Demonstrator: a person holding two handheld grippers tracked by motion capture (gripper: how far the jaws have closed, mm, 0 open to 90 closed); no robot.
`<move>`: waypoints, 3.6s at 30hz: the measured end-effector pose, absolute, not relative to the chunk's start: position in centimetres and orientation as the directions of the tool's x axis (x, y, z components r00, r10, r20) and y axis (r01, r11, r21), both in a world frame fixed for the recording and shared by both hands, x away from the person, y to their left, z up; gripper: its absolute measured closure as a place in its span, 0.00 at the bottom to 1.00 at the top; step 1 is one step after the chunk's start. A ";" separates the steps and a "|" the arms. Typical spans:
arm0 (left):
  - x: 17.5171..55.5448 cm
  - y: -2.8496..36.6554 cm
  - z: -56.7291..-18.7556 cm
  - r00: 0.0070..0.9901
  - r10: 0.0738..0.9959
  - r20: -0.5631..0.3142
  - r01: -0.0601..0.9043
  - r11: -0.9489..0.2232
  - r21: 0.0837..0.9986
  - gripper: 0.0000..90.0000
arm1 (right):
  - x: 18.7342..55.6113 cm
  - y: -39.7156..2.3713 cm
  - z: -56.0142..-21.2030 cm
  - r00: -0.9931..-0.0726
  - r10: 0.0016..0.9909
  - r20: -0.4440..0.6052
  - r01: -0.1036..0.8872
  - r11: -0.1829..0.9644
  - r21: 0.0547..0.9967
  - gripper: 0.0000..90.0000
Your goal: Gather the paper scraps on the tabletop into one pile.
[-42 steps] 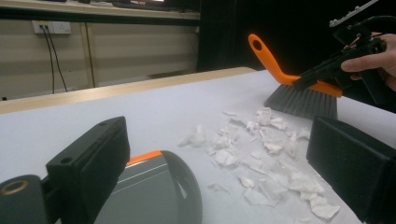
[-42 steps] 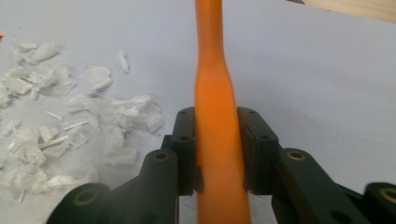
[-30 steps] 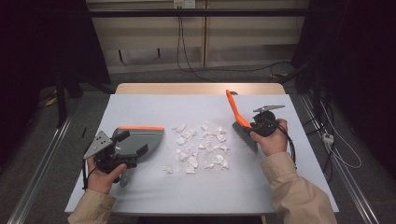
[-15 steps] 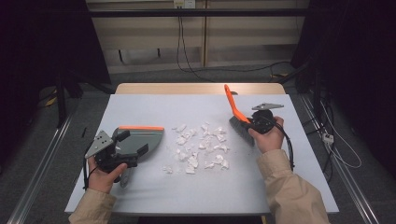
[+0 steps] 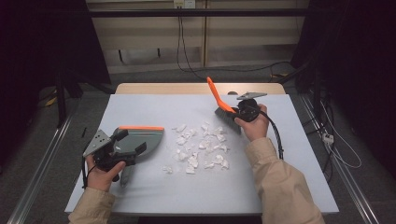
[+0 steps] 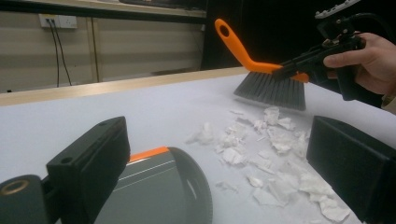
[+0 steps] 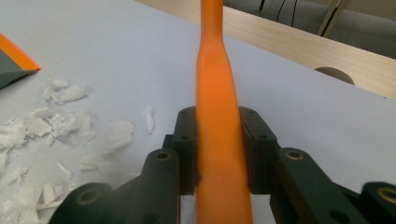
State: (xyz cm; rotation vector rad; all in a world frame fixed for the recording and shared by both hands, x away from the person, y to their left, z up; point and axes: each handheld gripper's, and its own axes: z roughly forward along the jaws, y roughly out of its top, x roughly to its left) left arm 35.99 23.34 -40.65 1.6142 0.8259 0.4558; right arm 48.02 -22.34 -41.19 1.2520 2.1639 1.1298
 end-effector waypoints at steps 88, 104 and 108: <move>36.0 22.9 -40.8 0.671 0.729 -0.133 0.262 -0.066 0.963 0.07 | 44.2 -19.3 -41.1 -0.701 0.712 0.047 0.510 0.454 0.731 0.79; 36.1 23.1 -40.9 0.663 0.735 -0.139 0.269 -0.061 0.961 0.06 | 46.5 -19.0 -39.3 -0.751 0.659 0.041 0.401 0.406 0.822 0.79; 36.2 23.1 -40.9 0.661 0.738 -0.136 0.269 -0.064 0.961 0.06 | 47.6 -18.6 -39.9 -0.747 0.665 0.029 0.385 0.396 0.833 0.79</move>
